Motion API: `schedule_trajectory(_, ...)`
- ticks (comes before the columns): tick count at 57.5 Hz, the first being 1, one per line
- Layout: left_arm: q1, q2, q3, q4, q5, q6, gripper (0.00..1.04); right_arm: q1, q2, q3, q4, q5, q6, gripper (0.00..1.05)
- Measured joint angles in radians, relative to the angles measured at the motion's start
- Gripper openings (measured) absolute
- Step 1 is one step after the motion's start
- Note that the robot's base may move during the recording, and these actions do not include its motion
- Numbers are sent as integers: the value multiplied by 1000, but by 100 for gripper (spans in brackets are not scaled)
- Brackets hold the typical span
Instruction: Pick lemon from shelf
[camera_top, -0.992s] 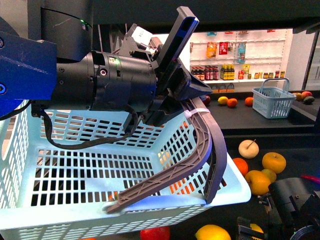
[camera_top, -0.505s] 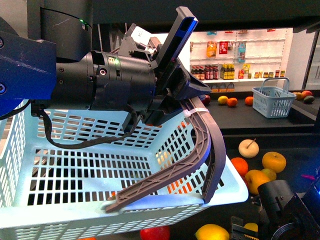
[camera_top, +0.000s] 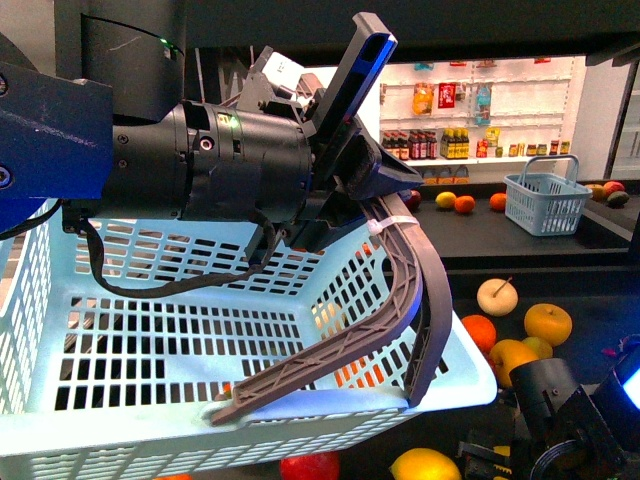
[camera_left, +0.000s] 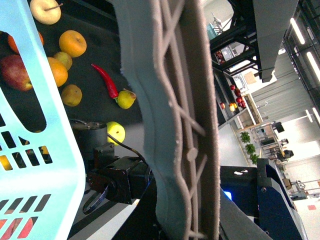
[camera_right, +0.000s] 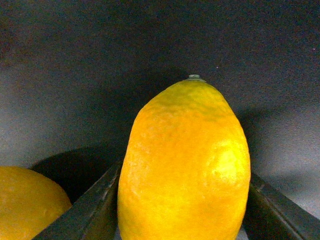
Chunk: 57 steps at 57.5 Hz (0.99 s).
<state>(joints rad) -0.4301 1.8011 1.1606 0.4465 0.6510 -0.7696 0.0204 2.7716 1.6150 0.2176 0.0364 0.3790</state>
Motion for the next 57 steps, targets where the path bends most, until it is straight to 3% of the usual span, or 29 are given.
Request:
schedule_trajectory(8, 0, 0, 0, 0, 0, 0, 10, -6, -1, -6, 9, -10, 12, 51)
schedule_trajectory(17, 0, 0, 0, 0, 0, 0, 10, -20, -35, -59, 38, 16, 23, 49)
schedule_trajectory(26, 0, 0, 0, 0, 0, 0, 10, -53, -135, -175, 159, 87, -64, 49)
schedule_trajectory(36, 0, 0, 0, 0, 0, 0, 10, -106, -341, -290, 265, 49, -62, 49)
schedule_trajectory(46, 0, 0, 0, 0, 0, 0, 10, -131, -610, -421, 324, -117, 78, 49)
schedule_trajectory(57, 0, 0, 0, 0, 0, 0, 10, -91, -843, -570, 419, -340, 278, 49)
